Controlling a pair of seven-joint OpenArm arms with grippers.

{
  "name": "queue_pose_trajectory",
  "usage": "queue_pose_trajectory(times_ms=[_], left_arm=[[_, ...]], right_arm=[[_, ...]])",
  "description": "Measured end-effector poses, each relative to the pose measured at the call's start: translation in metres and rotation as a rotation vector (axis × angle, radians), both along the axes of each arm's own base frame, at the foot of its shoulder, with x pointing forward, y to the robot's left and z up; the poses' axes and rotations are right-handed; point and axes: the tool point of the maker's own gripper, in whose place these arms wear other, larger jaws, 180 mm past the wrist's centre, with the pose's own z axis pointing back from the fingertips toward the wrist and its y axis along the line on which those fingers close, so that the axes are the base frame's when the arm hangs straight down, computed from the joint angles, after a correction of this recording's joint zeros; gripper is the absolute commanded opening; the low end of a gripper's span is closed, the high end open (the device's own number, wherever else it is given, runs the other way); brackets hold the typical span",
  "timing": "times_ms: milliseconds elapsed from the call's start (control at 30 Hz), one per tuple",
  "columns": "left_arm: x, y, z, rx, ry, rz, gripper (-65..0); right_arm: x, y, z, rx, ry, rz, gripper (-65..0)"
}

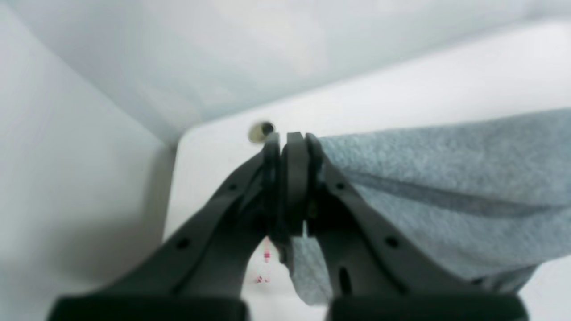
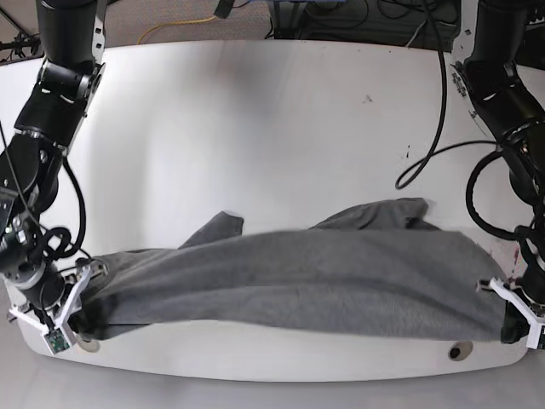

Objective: Fold the T-shirt properly
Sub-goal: 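Swing the stretched shirt up and lay it flat across the table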

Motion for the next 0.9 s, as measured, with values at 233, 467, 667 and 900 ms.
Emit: queue_pose_trajectory(times_ms=[233, 467, 667, 900], left_arm=[[0.011, 0.012, 0.05, -0.036, -0.079, 0.042, -65.0], [0.011, 0.022, 0.104, -0.018, -0.18, 0.06, -65.0], [0.01, 0.027, 0.16, -0.037, -0.294, 0.065, -65.0], [0.01, 0.044, 0.219, -0.083, -0.38, 0.072, -65.0]], right_arm=[[0.033, 0.004, 0.051, -0.036, -0.053, 0.044, -65.0], [0.052, 0.001, 0.099, -0.132, -0.097, 0.02, -65.0], [0.061, 0.015, 0.152, -0.191, -0.183, 0.042, -65.0], [0.065, 0.01, 0.206, -0.217, -0.241, 0.017, -65.0]])
